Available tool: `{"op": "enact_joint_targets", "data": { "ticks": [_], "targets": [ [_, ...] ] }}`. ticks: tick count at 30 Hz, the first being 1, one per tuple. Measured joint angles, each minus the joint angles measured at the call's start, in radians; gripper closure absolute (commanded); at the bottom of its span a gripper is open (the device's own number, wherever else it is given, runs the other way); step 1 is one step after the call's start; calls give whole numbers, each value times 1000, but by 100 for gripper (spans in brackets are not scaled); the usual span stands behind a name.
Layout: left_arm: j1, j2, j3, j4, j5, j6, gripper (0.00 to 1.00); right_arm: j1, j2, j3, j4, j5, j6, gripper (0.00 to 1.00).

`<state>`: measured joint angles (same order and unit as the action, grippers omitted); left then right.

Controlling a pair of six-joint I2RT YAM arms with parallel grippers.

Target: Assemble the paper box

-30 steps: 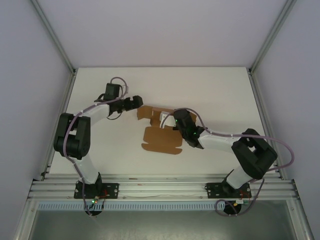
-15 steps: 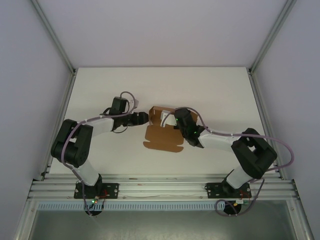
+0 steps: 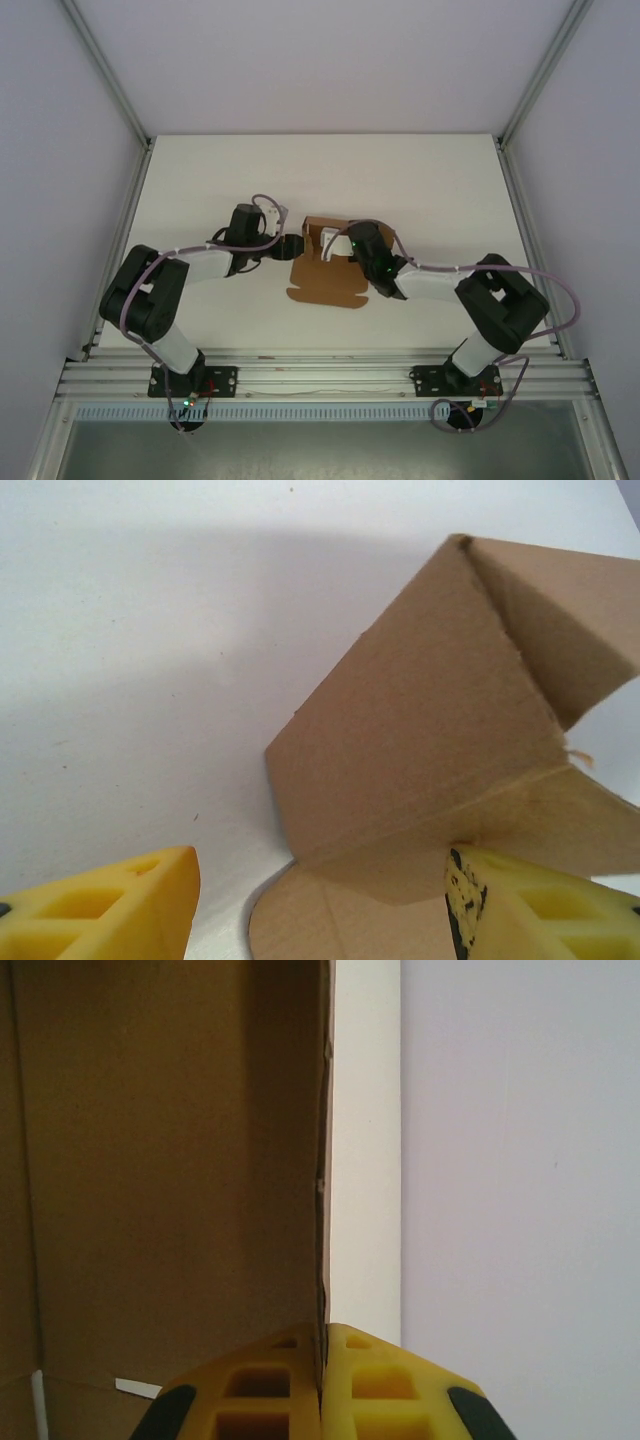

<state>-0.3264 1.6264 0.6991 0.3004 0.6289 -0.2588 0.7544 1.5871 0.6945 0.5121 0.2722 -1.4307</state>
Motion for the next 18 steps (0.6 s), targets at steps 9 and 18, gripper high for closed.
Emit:
{"op": "enact_joint_targets", "data": {
  "ticks": [9,18],
  "targets": [
    [-45,-37,-93,180,-94,45,38,43,67,-51,202,9,-148,100],
    [-85,-34,-120,281,-195,76,57,45,78,-57,232,16,-162,100]
  ]
}}
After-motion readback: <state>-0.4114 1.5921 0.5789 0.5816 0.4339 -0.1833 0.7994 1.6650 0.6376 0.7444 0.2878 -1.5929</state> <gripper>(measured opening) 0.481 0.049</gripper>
